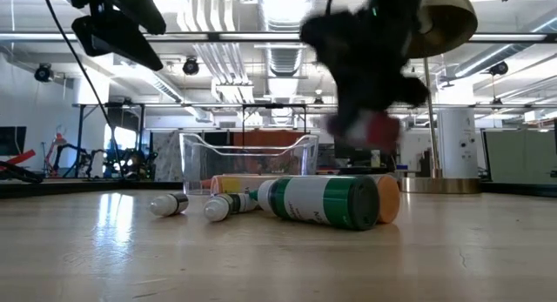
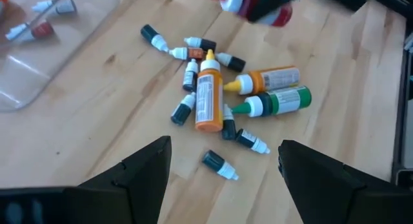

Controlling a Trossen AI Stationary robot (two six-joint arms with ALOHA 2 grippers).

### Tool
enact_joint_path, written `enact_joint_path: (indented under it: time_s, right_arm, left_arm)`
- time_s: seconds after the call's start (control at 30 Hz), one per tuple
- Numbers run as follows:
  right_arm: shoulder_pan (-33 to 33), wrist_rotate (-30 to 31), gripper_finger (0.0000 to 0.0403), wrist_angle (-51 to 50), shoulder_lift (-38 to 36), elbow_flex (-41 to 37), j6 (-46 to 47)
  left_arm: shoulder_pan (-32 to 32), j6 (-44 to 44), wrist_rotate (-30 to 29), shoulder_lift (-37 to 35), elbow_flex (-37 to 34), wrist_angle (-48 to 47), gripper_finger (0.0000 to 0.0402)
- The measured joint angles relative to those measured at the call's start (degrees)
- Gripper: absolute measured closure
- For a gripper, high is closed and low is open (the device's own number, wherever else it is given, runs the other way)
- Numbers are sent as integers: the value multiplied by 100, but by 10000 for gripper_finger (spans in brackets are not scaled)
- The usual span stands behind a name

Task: Pick & Place food coloring
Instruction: Put the large red food coloring bottle into the transparent bin, then remove the large orange food coloring bottle from the transparent bin to the table

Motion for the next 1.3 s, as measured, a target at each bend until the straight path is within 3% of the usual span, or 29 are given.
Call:
enact_joint_path:
  time_s: [0.17, 0.23, 0.43, 0.63, 0.97, 1.1, 1.3]
  right_arm:
    - [-425, 1193, 305, 291, -610, 558, -777]
    - [-786, 1342, 302, 410, -704, 834, -1236]
    - [-2047, 1278, 290, 552, -492, 1527, -2224]
    - [-2666, 559, 231, 530, -252, 1875, -2429]
    - [-2604, 696, 153, 576, -310, 2020, -3140]
    - [-2308, 702, 140, 358, -421, 2152, -3778]
    - [-1698, 700, 138, -672, -528, 2152, -3988]
  left_arm:
    - [0, -47, -230, 0, -11, 24, 143]
    - [2, -117, -281, 0, -11, 47, 143]
    - [-6, -461, -290, 0, -11, 42, 143]
    - [-13, -864, -288, 0, -11, 41, 143]
    - [-43, -1041, -284, 0, -62, 44, 143]
    - [-44, -1091, -165, 0, -124, 44, 143]
    - [-46, -1352, 2, 0, -564, 278, 143]
